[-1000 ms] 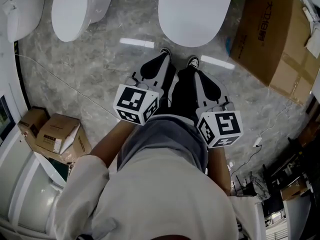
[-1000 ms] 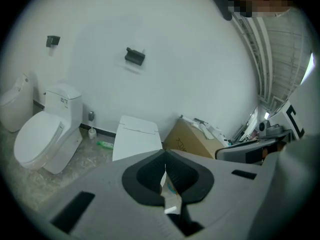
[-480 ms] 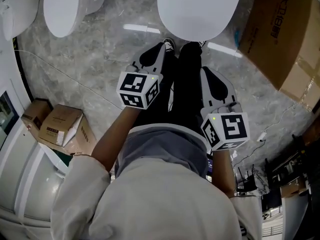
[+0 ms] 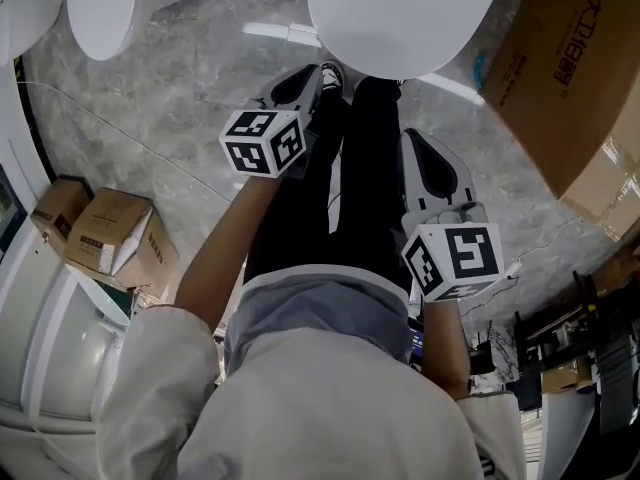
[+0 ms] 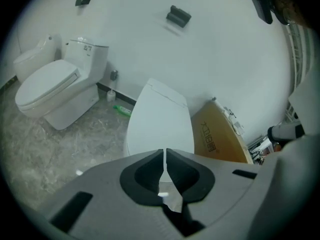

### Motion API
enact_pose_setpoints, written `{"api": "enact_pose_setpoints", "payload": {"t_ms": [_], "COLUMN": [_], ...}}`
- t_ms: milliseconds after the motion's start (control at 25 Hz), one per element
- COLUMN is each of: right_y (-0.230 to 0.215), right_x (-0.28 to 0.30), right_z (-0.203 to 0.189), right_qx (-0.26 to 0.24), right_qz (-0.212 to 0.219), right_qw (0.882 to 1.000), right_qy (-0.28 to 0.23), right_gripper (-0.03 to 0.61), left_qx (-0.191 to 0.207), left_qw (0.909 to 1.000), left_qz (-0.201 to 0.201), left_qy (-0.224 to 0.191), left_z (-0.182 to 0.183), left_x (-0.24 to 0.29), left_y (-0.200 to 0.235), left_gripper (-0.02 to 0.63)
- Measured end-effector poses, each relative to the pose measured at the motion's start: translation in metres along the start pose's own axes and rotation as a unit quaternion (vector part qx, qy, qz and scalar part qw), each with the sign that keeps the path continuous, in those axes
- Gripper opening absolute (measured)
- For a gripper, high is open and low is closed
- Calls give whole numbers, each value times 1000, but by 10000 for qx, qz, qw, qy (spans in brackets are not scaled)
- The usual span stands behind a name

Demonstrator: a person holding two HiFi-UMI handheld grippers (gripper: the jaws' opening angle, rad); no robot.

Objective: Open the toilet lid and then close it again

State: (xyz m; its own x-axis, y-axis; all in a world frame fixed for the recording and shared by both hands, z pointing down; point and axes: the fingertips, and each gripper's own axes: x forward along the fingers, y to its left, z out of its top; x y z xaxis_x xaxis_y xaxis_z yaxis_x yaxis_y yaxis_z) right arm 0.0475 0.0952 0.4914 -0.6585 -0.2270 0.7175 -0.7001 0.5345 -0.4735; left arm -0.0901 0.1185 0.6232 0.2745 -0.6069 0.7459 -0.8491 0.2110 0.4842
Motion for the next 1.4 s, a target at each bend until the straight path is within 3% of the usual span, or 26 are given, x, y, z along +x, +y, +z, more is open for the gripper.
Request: {"api": "enact_pose_setpoints", "payload": {"t_ms": [360,600,880,1400], "right_y": [-24,-41,-39,-47], "right_x": [16,28,41,47], "right_z": [-26,-41,-57,-70], "right_qx": [210,388,710,865], "right_qz": [41,-70,-20,-18], "right_qw": [9996,9987,9966,9943], "right_qy": [198,314,421,622], "right_gripper": [11,11,11,11], "left_qx": [-875,-1158,-1170,-1167], "left_qw": [9960,9932,9925,9925], "left_qz": [195,113,29,-64], "left_qy": [35,103,363,352], "left_z": [-29,-42,-60,-51], "left_x": [55,83,114,136], "left_y": [48,62,81,94], "left_gripper": [11,88,141,143]}}
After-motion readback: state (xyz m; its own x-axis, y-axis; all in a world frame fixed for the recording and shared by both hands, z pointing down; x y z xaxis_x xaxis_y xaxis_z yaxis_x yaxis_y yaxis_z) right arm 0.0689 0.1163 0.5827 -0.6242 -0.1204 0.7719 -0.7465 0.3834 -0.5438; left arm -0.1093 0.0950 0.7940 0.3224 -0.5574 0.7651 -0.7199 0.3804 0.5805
